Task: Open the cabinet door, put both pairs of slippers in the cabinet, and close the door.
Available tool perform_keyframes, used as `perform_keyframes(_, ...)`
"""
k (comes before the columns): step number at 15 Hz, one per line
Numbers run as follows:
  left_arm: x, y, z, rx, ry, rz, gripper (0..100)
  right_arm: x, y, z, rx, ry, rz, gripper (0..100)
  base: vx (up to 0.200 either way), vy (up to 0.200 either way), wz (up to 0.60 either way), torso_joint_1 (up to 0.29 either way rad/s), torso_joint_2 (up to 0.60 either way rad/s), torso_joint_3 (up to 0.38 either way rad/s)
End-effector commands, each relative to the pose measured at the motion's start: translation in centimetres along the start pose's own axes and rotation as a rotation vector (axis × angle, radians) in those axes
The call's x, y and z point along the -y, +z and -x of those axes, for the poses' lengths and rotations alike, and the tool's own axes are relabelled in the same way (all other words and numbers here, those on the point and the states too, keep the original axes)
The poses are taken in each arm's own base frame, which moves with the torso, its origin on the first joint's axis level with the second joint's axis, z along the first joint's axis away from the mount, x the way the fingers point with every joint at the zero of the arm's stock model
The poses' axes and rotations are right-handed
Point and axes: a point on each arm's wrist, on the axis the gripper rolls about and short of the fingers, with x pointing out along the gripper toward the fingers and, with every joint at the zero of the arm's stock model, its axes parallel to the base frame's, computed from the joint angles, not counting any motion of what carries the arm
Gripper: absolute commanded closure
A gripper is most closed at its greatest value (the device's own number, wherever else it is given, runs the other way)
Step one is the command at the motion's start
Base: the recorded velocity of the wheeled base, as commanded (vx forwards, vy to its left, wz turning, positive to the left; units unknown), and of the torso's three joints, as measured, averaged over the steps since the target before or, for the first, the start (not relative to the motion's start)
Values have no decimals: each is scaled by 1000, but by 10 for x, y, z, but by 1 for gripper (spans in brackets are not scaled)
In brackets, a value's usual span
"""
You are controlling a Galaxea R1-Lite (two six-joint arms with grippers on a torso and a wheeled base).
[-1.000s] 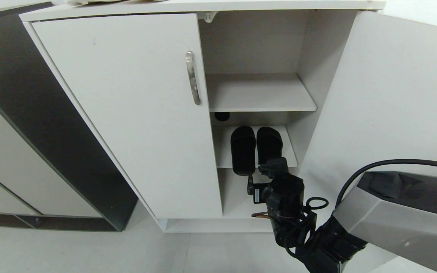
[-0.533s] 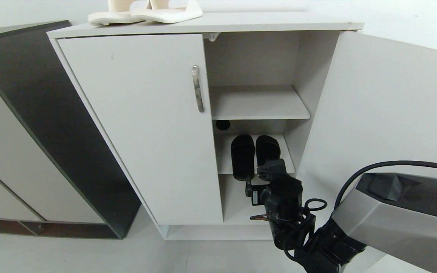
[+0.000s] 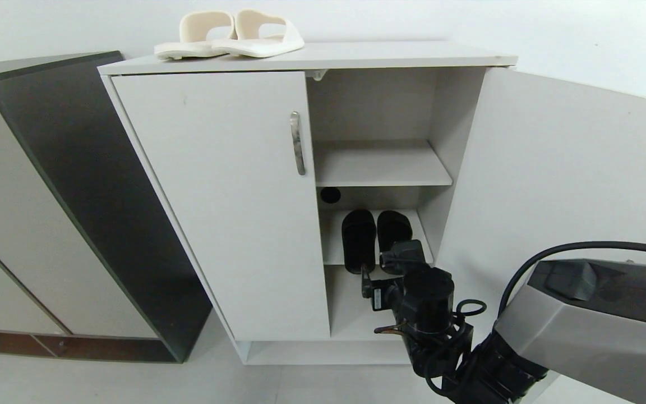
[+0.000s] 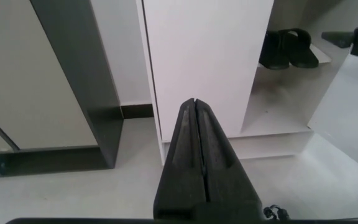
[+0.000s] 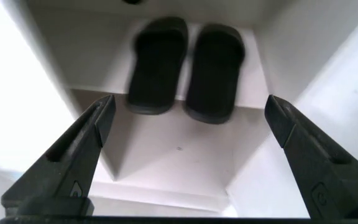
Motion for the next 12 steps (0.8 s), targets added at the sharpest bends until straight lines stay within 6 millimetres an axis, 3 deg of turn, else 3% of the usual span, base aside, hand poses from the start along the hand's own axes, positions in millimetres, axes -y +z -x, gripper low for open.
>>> perform_keyframes(1,0,0,0,0,0,2,100,3,-4,3,-15,6,12,0,0,0,0,0,0,0)
perform_keyframes(2,0,0,0,-1,0,2,100,3,-4,2,-14,6,11,0,0,0,0,0,0,0)
perform_keyframes(12,0,0,0,-1,0,2,100,5,-9,4,1,14,56,0,0,200,0,5,4,6)
